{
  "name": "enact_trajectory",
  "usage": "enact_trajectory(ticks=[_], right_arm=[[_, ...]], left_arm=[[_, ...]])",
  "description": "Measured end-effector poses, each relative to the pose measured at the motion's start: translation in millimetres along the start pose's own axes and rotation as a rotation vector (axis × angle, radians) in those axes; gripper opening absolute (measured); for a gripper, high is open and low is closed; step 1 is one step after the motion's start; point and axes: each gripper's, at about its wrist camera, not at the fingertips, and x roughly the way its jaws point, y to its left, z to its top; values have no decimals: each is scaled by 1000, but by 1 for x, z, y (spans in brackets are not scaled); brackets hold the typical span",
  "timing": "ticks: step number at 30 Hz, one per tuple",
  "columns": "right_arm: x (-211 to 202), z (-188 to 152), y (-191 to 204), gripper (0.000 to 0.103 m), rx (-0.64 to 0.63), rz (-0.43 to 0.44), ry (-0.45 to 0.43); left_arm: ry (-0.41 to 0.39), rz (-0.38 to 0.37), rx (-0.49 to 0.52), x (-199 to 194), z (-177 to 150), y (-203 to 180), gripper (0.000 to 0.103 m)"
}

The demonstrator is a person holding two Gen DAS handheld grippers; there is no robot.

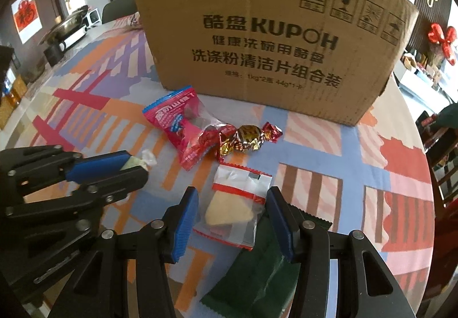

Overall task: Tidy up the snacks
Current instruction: 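Grasp the small pale candy with the left tool while the right tool grasps the white-red sachet, then carry both snacks over the box and open both tools to drop them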

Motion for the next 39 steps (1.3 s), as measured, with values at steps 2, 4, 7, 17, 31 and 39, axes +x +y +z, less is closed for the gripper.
enact_trajectory(ticks=[2, 4, 7, 17, 31, 39], right_arm=[[1, -1, 2, 45, -18, -25, -2], [0, -2, 3, 42, -27, -31, -11], [-2, -2, 1, 38, -14, -18, -18], [-28, -8, -5, 36, 35, 18, -65], [-102, -7, -15, 36, 71, 41, -249], [-143, 2, -22, 36, 88, 37, -361]], left_arm=[[-3, 0, -3, -2, 0, -1, 18], [-7, 1, -8, -5, -1, -2, 18], [-16, 3, -16, -10, -2, -3, 18], [-68, 5, -35, -35, -3, -6, 18], [-194, 9, -18, -92, 5, -23, 18], [-290, 16, 19, -127, 21, -33, 18]])
